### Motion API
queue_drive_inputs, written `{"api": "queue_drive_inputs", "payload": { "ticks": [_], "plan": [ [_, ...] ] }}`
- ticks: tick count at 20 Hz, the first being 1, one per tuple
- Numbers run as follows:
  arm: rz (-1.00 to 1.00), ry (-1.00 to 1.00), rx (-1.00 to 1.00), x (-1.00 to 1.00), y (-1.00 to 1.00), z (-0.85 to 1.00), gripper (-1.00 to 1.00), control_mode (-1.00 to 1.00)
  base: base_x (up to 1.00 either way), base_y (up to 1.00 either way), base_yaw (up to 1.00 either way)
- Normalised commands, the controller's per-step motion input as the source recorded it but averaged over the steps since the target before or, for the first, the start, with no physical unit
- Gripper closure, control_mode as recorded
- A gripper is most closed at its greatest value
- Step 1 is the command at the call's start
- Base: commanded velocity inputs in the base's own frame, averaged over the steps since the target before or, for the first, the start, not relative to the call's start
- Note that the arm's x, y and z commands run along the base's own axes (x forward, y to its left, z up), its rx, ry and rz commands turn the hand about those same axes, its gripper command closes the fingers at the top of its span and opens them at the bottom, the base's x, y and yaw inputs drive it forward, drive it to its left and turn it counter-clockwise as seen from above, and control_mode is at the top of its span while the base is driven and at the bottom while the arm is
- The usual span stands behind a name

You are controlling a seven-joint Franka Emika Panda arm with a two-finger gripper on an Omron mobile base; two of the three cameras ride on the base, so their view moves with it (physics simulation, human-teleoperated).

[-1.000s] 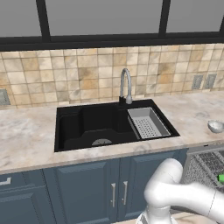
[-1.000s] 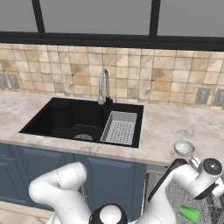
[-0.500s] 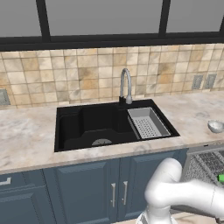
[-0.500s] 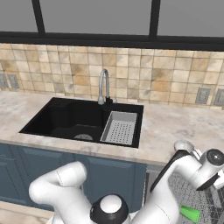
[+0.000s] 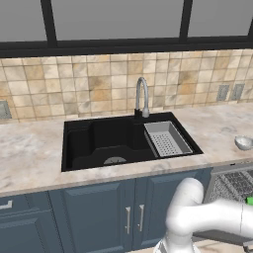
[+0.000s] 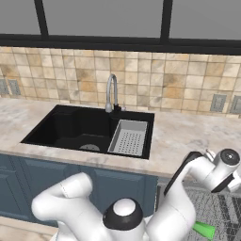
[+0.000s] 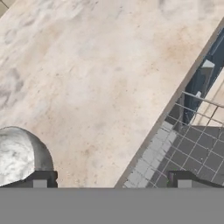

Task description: Pick up the cup and bowl from the counter, place them in the dishwasher, and close the dishwasher door.

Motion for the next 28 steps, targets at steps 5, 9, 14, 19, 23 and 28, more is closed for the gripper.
{"api": "queue_drive_inputs", "payload": {
  "ticks": [5,9,14,19,23,28],
  "plan": [
    [0.00,0.00,0.01,0.36,0.06,0.04,-1.00,-1.00,0.00,0.00,0.00],
    [0.00,0.00,0.05,0.21,0.12,0.00,-1.00,-1.00,0.00,0.00,0.00],
    [0.00,0.00,0.07,0.15,0.11,0.00,-1.00,-1.00,0.00,0.00,0.00],
    [0.00,0.00,0.06,0.23,0.09,0.00,-1.00,-1.00,0.00,0.00,0.00],
    [0.00,0.00,0.03,0.22,0.10,-0.12,-1.00,-1.00,0.00,0.00,0.00],
    [0.00,0.01,0.03,0.19,0.10,-0.30,1.00,-1.00,0.00,0.00,0.00]
  ]
}}
